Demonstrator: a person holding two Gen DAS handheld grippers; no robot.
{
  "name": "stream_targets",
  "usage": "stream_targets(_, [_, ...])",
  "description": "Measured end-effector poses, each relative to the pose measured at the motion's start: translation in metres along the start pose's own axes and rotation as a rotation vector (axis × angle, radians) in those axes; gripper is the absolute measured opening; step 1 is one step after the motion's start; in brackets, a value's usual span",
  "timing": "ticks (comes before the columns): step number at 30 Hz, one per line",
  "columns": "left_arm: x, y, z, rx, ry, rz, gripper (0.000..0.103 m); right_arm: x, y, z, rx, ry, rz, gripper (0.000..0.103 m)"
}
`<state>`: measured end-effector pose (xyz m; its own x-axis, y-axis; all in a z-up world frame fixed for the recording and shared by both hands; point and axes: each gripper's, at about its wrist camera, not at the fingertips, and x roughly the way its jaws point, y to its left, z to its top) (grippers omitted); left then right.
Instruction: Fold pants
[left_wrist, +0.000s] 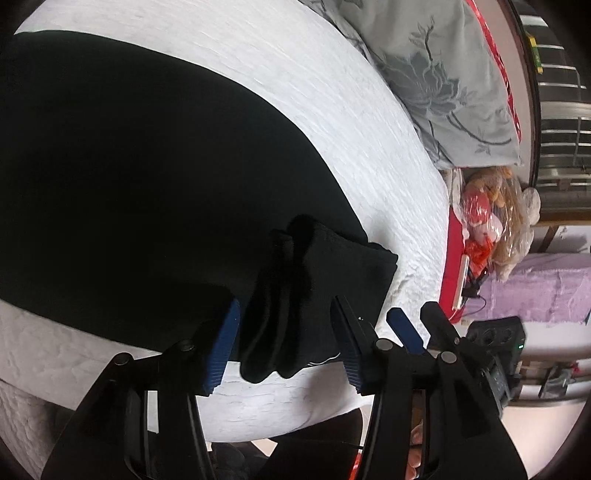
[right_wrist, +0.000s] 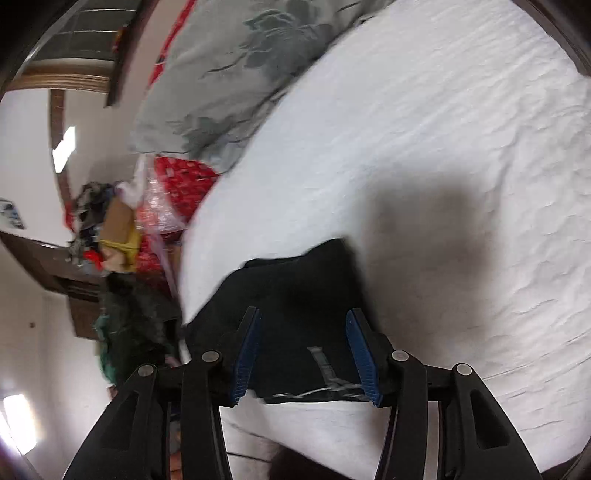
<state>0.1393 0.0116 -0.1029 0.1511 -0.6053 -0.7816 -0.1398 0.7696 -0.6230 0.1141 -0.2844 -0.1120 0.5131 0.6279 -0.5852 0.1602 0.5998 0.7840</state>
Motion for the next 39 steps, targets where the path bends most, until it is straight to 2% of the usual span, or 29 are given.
stream_targets(2, [0.004, -0.004, 0.000, 0.015, 0.014, 0.002, 0.053, 0.004, 0.010, 0.000, -0.052, 0.031, -0.017, 0.050])
stream_targets(5, [0.009, -0.008, -0.001, 0.027, 0.025, 0.001, 0.060, 0.005, 0.014, 0.003, -0.087, 0.022, -0.078, 0.054])
stream_targets(11, [0.015, -0.019, 0.002, 0.040, -0.005, 0.033, 0.058, 0.011, 0.001, 0.008, -0.087, 0.021, -0.170, 0.055])
stream_targets(13, [0.017, -0.021, 0.004, 0.045, -0.024, 0.049, 0.049, 0.013, -0.001, 0.007, -0.096, 0.019, -0.183, 0.055])
stream_targets(14, [0.019, -0.023, 0.005, 0.055, -0.031, 0.064, 0.035, 0.013, -0.003, 0.007, -0.097, 0.016, -0.182, 0.055])
stream_targets(15, [0.022, -0.025, 0.007, 0.069, -0.031, 0.088, 0.027, 0.015, -0.005, 0.006, -0.100, 0.013, -0.185, 0.051])
stream_targets(18, [0.024, -0.026, 0.011, 0.075, -0.035, 0.094, 0.018, 0.021, -0.005, 0.005, -0.106, 0.024, -0.184, 0.033])
stream_targets(20, [0.022, -0.029, 0.016, 0.080, -0.035, 0.079, 0.012, 0.023, -0.005, 0.004, -0.111, 0.013, -0.190, 0.029])
stream_targets(22, [0.013, -0.035, 0.023, 0.096, -0.061, 0.052, 0.012, 0.019, -0.006, 0.005, -0.093, -0.011, -0.172, 0.022])
stream_targets(24, [0.010, -0.042, 0.028, 0.152, -0.096, 0.108, 0.012, 0.011, -0.005, 0.005, -0.075, -0.053, -0.140, 0.022])
stream_targets(25, [0.014, -0.042, 0.030, 0.175, -0.090, 0.153, 0.012, 0.010, -0.005, 0.004, -0.077, -0.070, -0.136, 0.022])
stream_targets(27, [0.026, -0.034, 0.032, 0.179, -0.048, 0.189, 0.012, 0.019, -0.007, 0.003, -0.085, -0.046, -0.154, 0.022])
stream_targets(30, [0.019, -0.027, 0.030, 0.165, -0.047, 0.135, 0.014, 0.028, -0.010, 0.001, -0.117, -0.022, -0.210, 0.028])
stream_targets(33, [0.002, -0.020, 0.027, 0.140, -0.057, 0.119, 0.014, 0.016, -0.009, 0.003, -0.090, -0.039, -0.184, 0.028])
stream_targets(36, [-0.018, -0.019, 0.018, 0.127, -0.113, 0.094, 0.014, -0.007, 0.001, 0.002, -0.101, -0.095, -0.110, 0.028])
stream_targets(38, [-0.025, -0.021, 0.012, 0.123, -0.129, 0.059, 0.014, -0.013, 0.006, -0.002, -0.114, -0.087, -0.045, 0.029])
stream_targets(39, [-0.027, -0.024, 0.008, 0.130, -0.136, 0.027, 0.018, -0.012, 0.007, -0.005, -0.119, -0.070, -0.030, 0.029])
